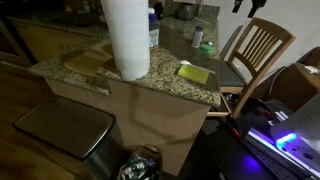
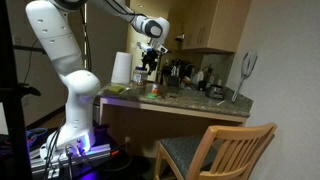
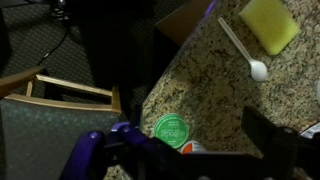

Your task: Move the can nearer to the paper towel

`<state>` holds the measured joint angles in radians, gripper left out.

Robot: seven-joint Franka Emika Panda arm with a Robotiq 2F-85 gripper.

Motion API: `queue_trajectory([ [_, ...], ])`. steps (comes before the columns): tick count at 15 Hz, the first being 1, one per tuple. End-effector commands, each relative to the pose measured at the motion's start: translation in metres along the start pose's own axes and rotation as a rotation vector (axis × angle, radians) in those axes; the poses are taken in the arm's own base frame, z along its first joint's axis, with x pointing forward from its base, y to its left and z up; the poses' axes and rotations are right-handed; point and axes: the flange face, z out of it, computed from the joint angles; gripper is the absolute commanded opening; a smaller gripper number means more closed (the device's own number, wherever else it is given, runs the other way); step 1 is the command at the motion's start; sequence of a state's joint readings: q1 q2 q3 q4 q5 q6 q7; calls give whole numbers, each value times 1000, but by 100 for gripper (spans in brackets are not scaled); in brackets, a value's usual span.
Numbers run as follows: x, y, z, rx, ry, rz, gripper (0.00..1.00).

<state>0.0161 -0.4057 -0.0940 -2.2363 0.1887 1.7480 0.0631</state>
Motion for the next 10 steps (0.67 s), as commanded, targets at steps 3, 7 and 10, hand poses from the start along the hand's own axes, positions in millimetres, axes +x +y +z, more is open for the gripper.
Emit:
queue_trajectory([
  [3, 3, -3, -2, 22, 47, -19, 100],
  [7, 11, -4, -7, 1, 137, -38, 100],
  [10, 9, -6, -6, 23, 110, -34, 100],
])
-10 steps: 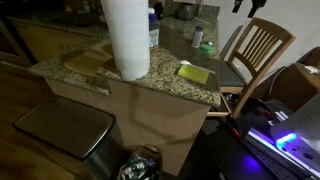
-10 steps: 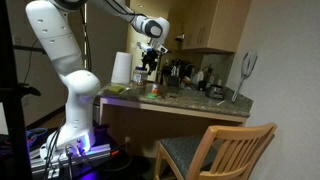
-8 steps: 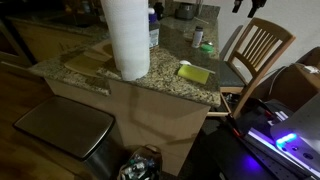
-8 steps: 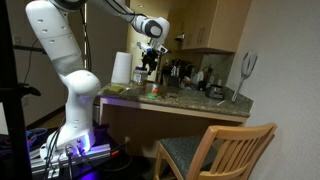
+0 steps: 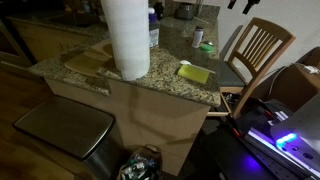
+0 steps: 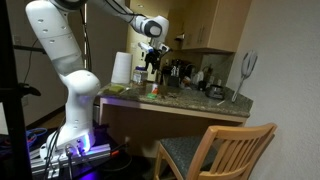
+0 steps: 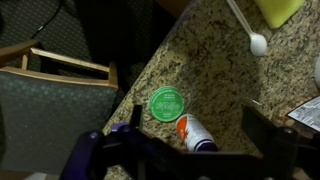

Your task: Move the can nearer to the paper towel

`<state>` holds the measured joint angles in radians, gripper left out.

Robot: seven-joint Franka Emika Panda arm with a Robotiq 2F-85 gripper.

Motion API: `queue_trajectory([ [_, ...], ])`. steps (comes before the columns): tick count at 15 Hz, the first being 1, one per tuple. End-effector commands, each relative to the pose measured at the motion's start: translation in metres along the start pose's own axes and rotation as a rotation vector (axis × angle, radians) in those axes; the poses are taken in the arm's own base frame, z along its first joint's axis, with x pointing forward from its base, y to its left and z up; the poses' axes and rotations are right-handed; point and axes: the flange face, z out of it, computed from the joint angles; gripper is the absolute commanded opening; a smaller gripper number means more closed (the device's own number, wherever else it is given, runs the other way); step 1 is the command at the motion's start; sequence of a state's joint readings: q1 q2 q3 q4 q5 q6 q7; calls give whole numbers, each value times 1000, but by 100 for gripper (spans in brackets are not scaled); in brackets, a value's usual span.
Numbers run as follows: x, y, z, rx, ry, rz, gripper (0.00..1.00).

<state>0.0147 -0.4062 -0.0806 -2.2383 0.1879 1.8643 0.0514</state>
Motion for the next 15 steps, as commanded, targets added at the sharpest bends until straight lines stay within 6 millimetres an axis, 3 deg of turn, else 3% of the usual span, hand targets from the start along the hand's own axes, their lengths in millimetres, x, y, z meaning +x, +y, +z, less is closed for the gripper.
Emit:
queue_trajectory([
  [1, 0, 0, 0, 4, -1, 1, 100],
  [6, -3, 2, -1, -37, -71, -14, 100],
  [15, 34, -12, -19, 174, 461, 38, 100],
])
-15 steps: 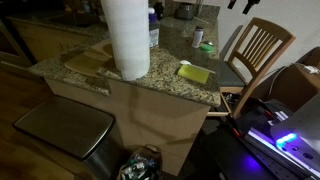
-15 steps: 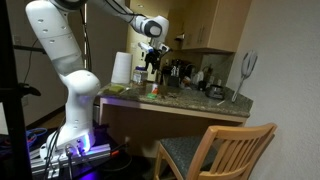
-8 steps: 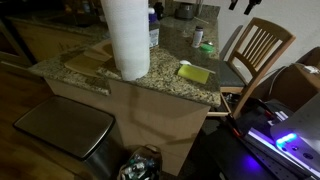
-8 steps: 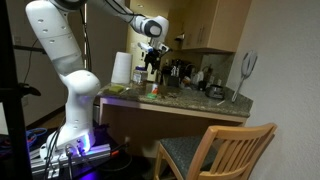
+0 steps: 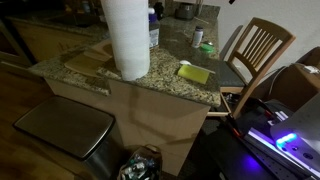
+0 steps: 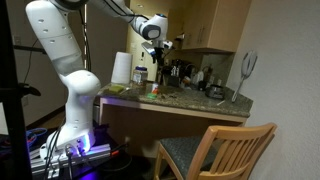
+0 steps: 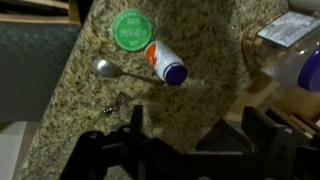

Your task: Move the can nearer to the paper towel

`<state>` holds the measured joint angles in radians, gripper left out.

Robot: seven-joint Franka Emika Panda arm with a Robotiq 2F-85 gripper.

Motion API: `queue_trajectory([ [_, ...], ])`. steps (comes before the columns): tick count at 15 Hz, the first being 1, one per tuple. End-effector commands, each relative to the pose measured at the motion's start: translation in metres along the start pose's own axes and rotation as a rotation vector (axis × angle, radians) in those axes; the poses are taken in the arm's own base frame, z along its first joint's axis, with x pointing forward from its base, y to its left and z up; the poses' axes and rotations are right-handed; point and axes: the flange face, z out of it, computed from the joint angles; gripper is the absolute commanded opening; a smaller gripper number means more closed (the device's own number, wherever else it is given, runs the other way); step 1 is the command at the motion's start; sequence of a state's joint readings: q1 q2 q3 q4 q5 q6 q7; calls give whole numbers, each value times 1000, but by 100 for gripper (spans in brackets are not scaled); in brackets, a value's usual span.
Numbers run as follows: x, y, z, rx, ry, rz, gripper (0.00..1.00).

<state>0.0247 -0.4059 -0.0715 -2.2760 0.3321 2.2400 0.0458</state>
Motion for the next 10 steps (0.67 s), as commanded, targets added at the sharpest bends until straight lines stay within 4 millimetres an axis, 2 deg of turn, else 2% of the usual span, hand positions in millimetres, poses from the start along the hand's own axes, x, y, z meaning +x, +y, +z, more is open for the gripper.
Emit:
queue_trajectory([
  [1, 10, -3, 1, 57, 195, -18, 100],
  [4, 16, -8, -3, 105, 377, -14, 100],
  [5, 16, -10, -8, 82, 303, -9, 100],
  [8, 16, -14, -6, 98, 362, -7, 100],
  [10, 10, -6, -4, 15, 255, -15, 100],
])
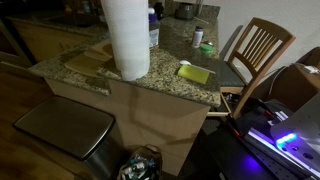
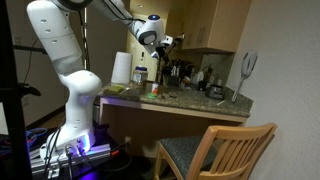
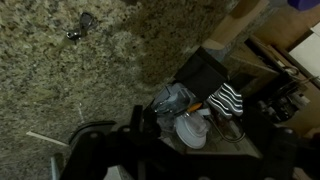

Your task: Move the can nearer to the paper towel

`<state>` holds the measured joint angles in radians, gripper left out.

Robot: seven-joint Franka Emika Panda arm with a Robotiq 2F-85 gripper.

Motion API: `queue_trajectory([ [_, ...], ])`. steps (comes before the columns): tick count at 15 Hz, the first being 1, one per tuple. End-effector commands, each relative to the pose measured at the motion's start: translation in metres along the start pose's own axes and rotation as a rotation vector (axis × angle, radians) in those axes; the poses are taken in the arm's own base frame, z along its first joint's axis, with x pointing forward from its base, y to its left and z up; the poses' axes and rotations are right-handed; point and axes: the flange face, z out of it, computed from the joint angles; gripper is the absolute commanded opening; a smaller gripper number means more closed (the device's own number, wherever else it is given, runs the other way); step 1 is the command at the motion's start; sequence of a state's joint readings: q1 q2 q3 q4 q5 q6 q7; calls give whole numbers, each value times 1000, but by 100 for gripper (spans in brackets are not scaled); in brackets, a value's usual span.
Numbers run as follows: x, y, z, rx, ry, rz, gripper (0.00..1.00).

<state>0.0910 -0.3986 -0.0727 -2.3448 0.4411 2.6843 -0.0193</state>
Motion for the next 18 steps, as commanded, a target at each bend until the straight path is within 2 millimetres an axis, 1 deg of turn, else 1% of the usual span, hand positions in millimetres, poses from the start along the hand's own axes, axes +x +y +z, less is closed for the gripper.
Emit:
queue_trajectory([
  [1, -6, 10, -1, -102, -125, -19, 100],
  [3, -12, 8, -1, -98, -217, -25, 100],
  [6, -16, 2, -3, -52, -294, -39, 100],
  [8, -23, -2, -5, 3, -409, -51, 100],
  [10, -29, 1, -9, -23, -538, -53, 100],
  [12, -26, 1, -12, -38, -558, -66, 100],
  [13, -13, -67, -6, -101, -509, -83, 100],
  [14, -8, -76, -7, -101, -469, -115, 100],
  [15, -1, -99, -10, -114, -435, -145, 100],
  [16, 5, -123, -39, -116, -383, -178, 100],
  [18, 15, -179, -59, -110, -283, -200, 100],
])
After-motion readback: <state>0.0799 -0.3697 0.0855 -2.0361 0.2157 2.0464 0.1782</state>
